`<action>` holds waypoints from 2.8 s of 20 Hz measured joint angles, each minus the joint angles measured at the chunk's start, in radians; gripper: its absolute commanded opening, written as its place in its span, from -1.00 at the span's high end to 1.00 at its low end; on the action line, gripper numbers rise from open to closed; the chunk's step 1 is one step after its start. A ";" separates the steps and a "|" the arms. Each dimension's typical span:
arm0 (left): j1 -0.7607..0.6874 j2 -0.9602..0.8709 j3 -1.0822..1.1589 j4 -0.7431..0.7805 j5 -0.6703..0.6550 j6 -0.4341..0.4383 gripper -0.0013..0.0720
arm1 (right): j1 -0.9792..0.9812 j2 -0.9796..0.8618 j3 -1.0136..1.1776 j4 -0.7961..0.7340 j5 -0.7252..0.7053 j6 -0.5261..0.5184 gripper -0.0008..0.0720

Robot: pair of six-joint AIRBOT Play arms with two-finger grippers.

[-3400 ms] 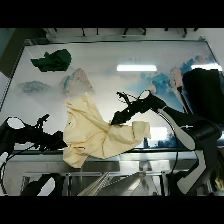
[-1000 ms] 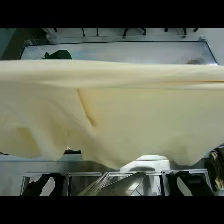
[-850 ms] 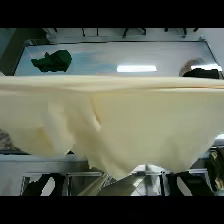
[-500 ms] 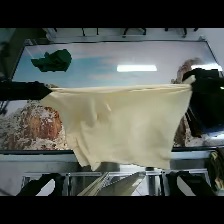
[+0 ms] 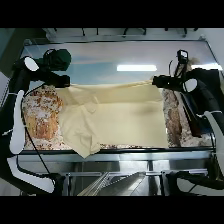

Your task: Fold the shirts.

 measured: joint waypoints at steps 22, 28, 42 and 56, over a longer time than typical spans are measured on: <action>0.381 0.514 -1.017 -0.141 -0.166 0.042 -0.82 | -0.201 0.398 -0.087 0.089 0.604 -0.002 -0.97; 0.460 0.552 -1.217 -0.295 -0.033 0.154 -0.82 | -0.203 0.449 -0.108 0.149 0.634 -0.002 -0.96; 0.407 0.485 -1.255 -0.378 0.130 0.246 0.93 | -0.225 0.460 -0.128 0.145 0.758 0.002 -0.95; 0.467 0.803 -1.146 -0.407 -0.057 0.144 0.93 | -0.529 0.444 -0.592 -0.012 0.829 -0.021 -0.95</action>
